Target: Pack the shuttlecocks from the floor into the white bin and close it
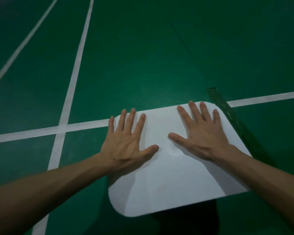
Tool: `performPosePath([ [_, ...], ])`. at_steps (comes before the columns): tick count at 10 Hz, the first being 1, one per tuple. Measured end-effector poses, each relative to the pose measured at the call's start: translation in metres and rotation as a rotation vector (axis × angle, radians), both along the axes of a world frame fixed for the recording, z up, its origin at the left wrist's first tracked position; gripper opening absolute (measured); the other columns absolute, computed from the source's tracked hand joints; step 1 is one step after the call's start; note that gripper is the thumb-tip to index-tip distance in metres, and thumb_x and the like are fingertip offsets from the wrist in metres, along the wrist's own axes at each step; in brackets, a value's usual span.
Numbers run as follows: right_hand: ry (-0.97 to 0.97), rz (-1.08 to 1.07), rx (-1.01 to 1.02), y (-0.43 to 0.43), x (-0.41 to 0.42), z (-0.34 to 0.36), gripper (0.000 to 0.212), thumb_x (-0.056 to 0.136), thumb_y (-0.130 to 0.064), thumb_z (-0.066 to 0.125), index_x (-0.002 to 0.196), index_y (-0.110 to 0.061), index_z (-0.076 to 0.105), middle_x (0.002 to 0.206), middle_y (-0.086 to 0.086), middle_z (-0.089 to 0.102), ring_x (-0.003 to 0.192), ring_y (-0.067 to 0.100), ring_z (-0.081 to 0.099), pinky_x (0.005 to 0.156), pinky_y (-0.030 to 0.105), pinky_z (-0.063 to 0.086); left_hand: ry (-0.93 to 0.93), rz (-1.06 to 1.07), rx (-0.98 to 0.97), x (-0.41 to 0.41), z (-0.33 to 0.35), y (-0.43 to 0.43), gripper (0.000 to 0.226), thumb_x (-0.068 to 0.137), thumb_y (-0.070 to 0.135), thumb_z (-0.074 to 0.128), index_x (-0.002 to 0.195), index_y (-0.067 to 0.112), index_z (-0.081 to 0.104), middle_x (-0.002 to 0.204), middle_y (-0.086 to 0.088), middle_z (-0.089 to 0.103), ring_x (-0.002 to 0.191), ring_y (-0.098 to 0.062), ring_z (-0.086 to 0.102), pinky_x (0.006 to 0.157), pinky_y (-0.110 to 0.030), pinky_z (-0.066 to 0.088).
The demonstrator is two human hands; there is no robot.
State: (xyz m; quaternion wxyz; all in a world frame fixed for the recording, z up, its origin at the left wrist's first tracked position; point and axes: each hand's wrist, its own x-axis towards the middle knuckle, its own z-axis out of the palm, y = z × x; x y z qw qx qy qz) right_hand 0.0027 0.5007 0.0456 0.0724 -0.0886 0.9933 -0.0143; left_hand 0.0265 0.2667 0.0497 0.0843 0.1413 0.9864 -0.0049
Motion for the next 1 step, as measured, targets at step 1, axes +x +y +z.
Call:
performPosePath([
  [1, -0.022, -0.013, -0.027, -0.0019, -0.0042, 0.0096, 0.097, 0.069, -0.09, 0.004, 0.149, -0.039, -0.013, 0.16, -0.001, -0.018, 0.146, 0.025, -0.019, 0.115, 0.056, -0.01, -0.014, 0.012, 0.027, -0.0101, 0.0058, -0.0042, 0.092, 0.075, 0.081, -0.001, 0.149, 0.029, -0.017, 0.157, 0.0, -0.021, 0.144, -0.022, -0.02, 0.116, -0.053, -0.008],
])
